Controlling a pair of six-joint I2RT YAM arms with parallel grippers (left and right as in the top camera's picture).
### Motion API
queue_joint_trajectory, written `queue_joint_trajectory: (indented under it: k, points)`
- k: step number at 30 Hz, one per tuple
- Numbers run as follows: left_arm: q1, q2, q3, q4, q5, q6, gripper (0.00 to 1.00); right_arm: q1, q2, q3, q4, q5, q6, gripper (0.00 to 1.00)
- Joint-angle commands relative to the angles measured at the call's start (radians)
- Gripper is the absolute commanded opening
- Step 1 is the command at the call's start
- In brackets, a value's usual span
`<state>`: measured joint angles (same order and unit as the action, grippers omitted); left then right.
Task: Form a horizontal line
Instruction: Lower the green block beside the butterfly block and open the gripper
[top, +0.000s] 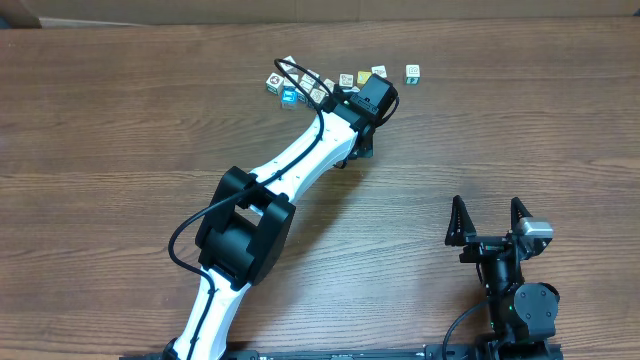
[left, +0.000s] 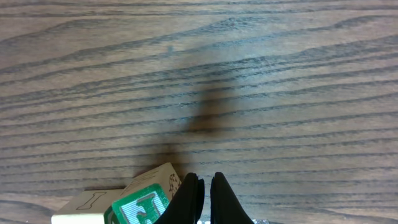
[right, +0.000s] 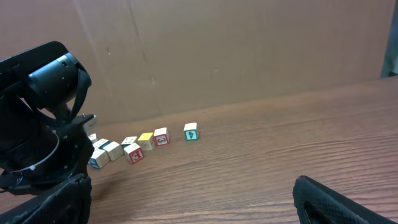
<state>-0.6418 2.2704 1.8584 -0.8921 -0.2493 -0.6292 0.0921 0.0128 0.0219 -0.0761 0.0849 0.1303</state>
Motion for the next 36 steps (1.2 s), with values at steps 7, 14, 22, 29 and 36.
queue_joint_trajectory:
  k: [7,14,22,29,36]
  points:
    - [-0.007,-0.034,-0.024,0.003,0.014,0.027,0.06,-0.003,-0.01,-0.014,0.004,-0.001,-0.005,1.0]
    - [-0.006,-0.034,-0.037,0.003,0.014,0.027,0.07,-0.003,-0.01,-0.014,0.004,-0.001,-0.005,1.0]
    - [-0.007,-0.034,-0.039,-0.031,0.014,0.028,0.05,-0.003,-0.01,-0.014,0.004,-0.001,-0.005,1.0]
    - [-0.008,-0.034,-0.039,-0.071,0.014,0.027,0.04,-0.003,-0.01,-0.014,0.004,-0.001,-0.005,1.0]
    - [-0.008,-0.034,-0.039,-0.069,0.014,0.023,0.04,-0.003,-0.01,-0.014,0.004,-0.001,-0.005,1.0]
